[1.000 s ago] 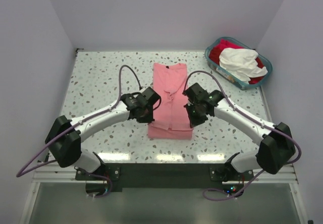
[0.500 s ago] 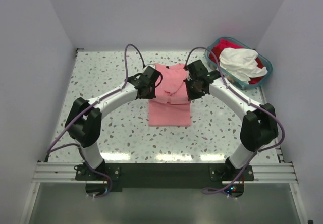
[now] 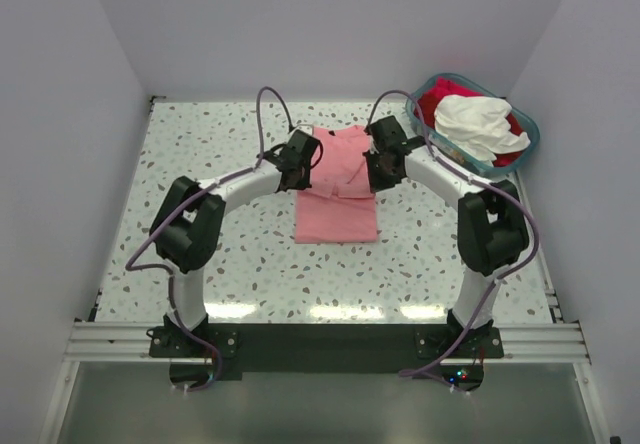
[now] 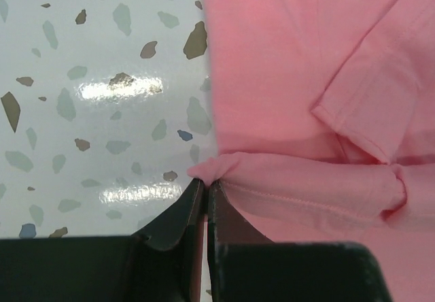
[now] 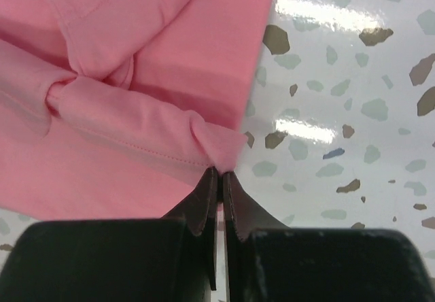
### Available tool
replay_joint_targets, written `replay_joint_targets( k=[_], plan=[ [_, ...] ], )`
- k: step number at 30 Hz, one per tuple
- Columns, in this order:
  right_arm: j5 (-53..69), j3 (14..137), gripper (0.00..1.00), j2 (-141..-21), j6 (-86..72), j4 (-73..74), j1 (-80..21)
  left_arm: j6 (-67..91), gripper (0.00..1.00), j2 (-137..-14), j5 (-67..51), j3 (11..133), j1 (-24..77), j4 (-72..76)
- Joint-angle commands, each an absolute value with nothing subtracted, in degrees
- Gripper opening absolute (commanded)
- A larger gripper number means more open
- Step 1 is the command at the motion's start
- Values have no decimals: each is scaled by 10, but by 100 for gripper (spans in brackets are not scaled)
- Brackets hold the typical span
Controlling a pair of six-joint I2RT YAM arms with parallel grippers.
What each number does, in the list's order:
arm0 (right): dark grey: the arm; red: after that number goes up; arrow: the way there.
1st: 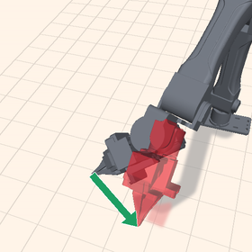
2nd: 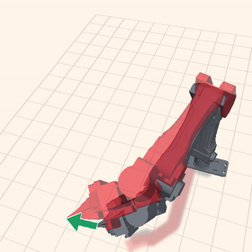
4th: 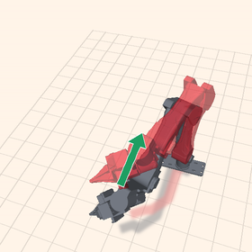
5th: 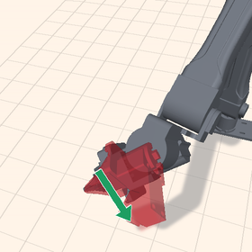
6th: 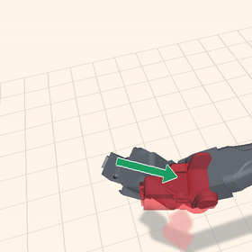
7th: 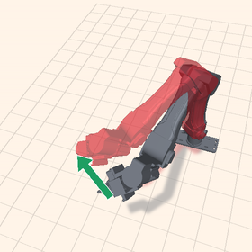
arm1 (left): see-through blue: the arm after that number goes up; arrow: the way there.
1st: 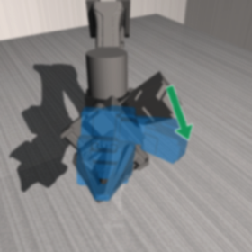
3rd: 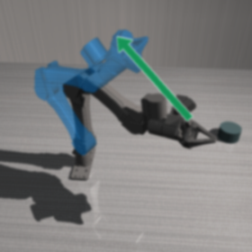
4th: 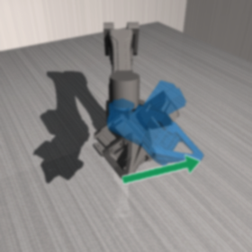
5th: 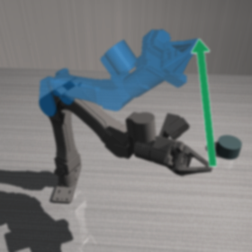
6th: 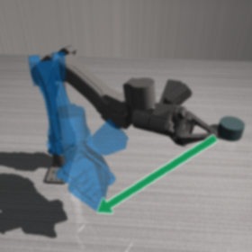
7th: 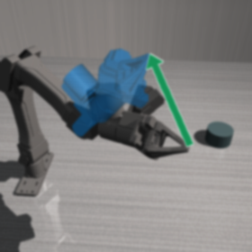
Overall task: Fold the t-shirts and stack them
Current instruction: Fold the tshirt
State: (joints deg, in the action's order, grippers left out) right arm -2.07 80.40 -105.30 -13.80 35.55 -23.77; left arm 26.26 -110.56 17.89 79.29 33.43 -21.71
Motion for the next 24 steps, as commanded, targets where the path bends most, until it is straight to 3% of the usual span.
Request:
replay_joint_targets(
  k=[1, 3, 5, 6, 7, 10, 13, 17, 21, 24],
  plan=[
    [-29, 838, 0, -1081, -128, 324, -233, 249, 2, -1127, 189, 807, 327, -175],
    [-27, 845, 10, -1094, -132, 320, -233, 249, 10, -1131, 192, 804, 326, -168],
    [-32, 850, 28, -1096, -137, 323, -232, 249, 26, -1130, 192, 803, 326, -161],
    [-40, 853, 32, -1089, -139, 323, -234, 250, 32, -1127, 191, 803, 326, -161],
    [-46, 851, 35, -1080, -140, 321, -233, 250, 43, -1112, 192, 797, 326, -156],
    [-50, 820, 40, -1031, -152, 290, -235, 264, 58, -1064, 188, 771, 327, -156],
    [-49, 773, 40, -980, -163, 247, -245, 300, 63, -1006, 187, 726, 334, -167],
    [-39, 721, 37, -953, -171, 193, -282, 322, 63, -945, 185, 653, 373, -150],
    [-33, 714, 31, -973, -177, 178, -315, 330, 50, -943, 179, 606, 438, -120],
    [-31, 704, 24, -992, -188, 157, -330, 337, 34, -974, 158, 592, 456, -90]
  ],
)
